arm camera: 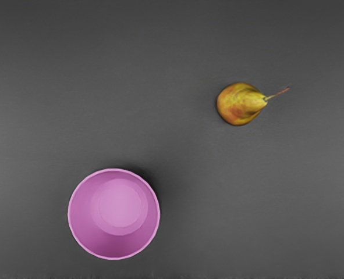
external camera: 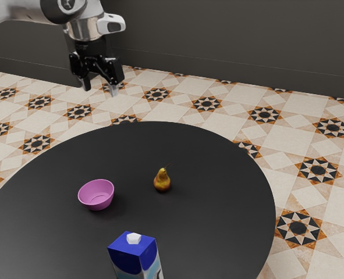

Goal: Place the pear in the bowl.

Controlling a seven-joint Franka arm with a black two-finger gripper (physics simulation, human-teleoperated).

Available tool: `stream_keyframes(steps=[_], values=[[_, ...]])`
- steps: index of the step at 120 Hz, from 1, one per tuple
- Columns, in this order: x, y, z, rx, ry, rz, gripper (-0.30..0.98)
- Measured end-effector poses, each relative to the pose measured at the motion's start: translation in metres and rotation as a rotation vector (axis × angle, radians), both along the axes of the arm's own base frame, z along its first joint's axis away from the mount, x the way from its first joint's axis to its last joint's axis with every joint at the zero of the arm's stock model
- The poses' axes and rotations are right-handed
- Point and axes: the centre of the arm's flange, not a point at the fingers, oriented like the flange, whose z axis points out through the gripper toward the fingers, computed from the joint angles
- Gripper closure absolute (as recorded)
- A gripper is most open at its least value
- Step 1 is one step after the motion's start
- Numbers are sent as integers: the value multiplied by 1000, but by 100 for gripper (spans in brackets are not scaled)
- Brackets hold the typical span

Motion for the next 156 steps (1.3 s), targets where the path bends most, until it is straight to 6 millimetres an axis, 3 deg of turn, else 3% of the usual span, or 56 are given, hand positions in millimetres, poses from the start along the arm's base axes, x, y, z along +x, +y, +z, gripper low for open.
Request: stream_keyframes(steps=[33, 40, 56, 69, 85, 97, 110, 132, 156], values=[[11, -4, -19, -2, 18, -1, 0], [13, -15, -30, -4, 12, -21, 0], [11, -63, -118, -8, 48, -104, 0], [19, -70, -182, -7, 61, -120, 0], [21, -77, -231, -6, 48, -139, 0], [0, -83, -260, -10, -21, -170, 0], [-9, -93, -283, -25, -120, -218, 0], [4, -94, -307, -48, -224, -248, 0], [15, -88, -317, -53, -277, -262, 0]])
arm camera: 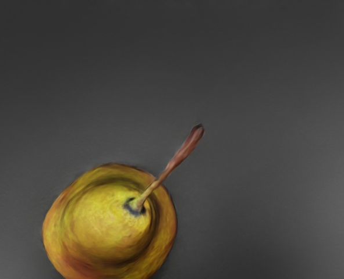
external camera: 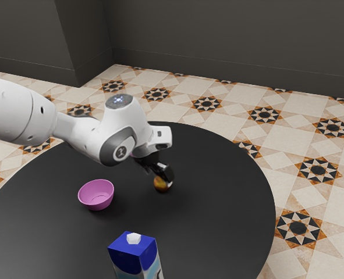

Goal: Place the pear in the bowl.

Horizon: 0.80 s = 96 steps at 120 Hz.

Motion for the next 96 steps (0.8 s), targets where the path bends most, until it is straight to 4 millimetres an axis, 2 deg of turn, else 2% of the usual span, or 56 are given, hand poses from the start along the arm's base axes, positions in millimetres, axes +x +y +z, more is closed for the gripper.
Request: stream_keyframes(steps=[15, 46, 68, 96], values=[[13, 7, -9, -3, -14, 2, 0], [22, 13, -32, -5, -2, -2, 0], [22, 14, -38, -2, 5, -10, 0], [33, 16, -42, -4, -1, -12, 0]])
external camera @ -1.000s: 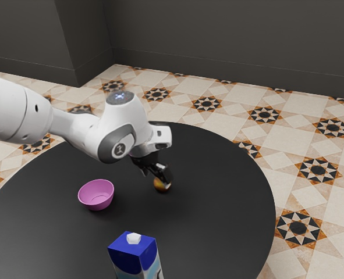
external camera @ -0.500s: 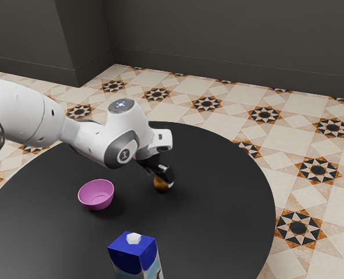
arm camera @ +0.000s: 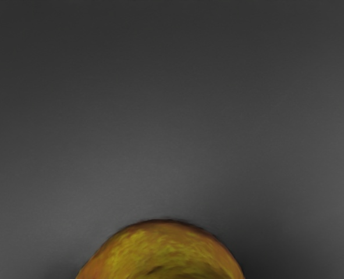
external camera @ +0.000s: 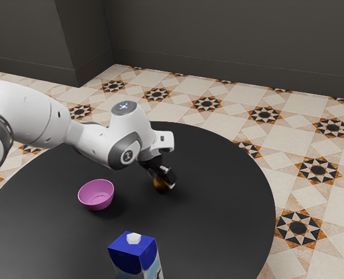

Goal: Place the pear in the bowl.

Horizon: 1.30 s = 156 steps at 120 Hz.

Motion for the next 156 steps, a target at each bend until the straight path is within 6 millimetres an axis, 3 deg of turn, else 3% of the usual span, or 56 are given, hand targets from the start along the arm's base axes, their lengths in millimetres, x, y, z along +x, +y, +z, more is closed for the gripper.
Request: stream_keyframes(steps=[48, 78, 104, 124, 143, 156], values=[[3, 1, -12, -5, 10, 0, 1], [4, 1, -13, -12, 9, 7, 24], [5, 1, -9, -12, 3, 8, 36], [4, 1, 3, -8, -9, 9, 41], [-11, 10, 37, 12, -28, 20, 43], [-30, 28, 62, 34, -37, 48, 42]])
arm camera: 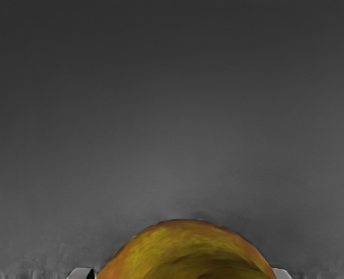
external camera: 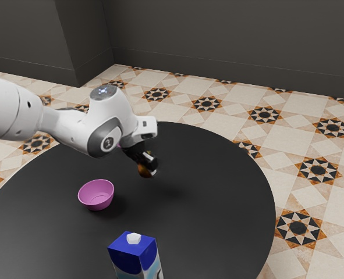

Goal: Place the pear in the bowl.

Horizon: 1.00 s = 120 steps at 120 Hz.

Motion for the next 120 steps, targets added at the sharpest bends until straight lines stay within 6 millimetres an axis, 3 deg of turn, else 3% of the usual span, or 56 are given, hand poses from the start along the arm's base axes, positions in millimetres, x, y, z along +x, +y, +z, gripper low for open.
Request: stream_keyframes(steps=[11, 31, 50, 68, 84, 120], values=[[-16, 24, 14, 17, 5, 39, 40], [-45, 68, 23, 34, 40, 119, 39], [-75, 92, 31, 35, 71, 168, 39], [-105, 109, 19, 31, 121, 206, 37], [-113, 115, 9, 29, 149, 216, 36], [-112, 100, -10, 34, 190, 186, 37]])
